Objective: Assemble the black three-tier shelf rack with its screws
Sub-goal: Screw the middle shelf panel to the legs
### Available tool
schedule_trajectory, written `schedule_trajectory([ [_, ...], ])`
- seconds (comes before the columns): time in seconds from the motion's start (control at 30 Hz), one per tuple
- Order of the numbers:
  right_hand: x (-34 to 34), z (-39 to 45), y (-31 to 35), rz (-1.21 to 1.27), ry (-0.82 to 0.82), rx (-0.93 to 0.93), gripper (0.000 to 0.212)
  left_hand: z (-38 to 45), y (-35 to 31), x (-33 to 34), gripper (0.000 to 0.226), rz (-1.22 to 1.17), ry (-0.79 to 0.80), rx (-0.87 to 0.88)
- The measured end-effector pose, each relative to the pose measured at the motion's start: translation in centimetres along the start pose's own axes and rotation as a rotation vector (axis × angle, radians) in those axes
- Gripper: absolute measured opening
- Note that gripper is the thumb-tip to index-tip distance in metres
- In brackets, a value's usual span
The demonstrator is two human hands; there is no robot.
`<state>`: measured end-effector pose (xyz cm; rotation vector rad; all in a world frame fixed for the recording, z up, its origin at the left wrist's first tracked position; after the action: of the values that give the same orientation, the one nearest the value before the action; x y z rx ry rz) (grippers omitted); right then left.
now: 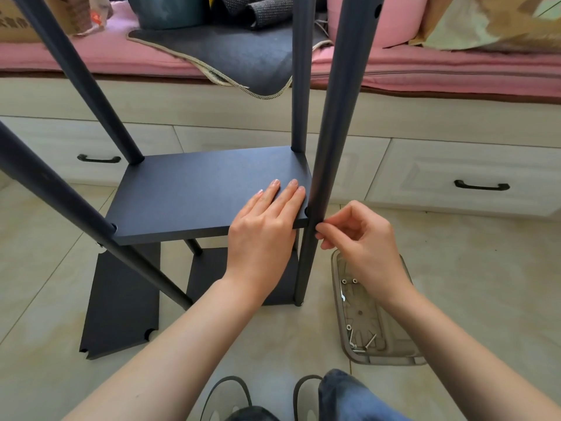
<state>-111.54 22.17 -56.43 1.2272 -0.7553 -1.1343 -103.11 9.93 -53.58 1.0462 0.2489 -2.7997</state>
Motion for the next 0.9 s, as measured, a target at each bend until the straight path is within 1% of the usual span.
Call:
schedule_trajectory([
  [0.13,0.1,0.2,-0.6,0.078,0.013,0.06,0.016,0.0,-0.1,0.0,0.062,0.003,-0.006,0.005],
  [0.33,0.6,-0.1,-2.5,0.301,0.024,0.3,0.011,-0.1,-0.1,-0.1,0.06,0.013,-0.037,0.034],
  [0.4,0.8,-0.3,-2.9,0.338,0.017,0.326,0.01,-0.1,-0.1,-0.1,0.058,0.017,-0.052,0.042],
  [0.53,0.7,-0.1,-2.5,0.303,0.002,0.274,0.011,-0.2,-0.1,0.0,0.059,0.03,-0.07,0.06],
  [0.77,0.3,0.0,-0.8,0.104,0.013,0.078,0.016,-0.4,-0.2,0.0,0.057,0.039,-0.091,0.089],
  [0.9,0.1,0.1,-0.4,0.052,0.024,0.031,0.015,-0.5,-0.1,0.1,0.056,0.033,-0.094,0.102],
])
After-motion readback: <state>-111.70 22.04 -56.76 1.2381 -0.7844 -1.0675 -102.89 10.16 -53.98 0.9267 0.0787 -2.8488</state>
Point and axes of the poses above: each hand's wrist, its own z-axis towards the middle knuckle, its own x-axis out of the palm, y = z × x, the point moved 8 cm from there along z, towards the middle knuckle, and after that the axes turned 12 degrees about -y, right-handed, at the moved point
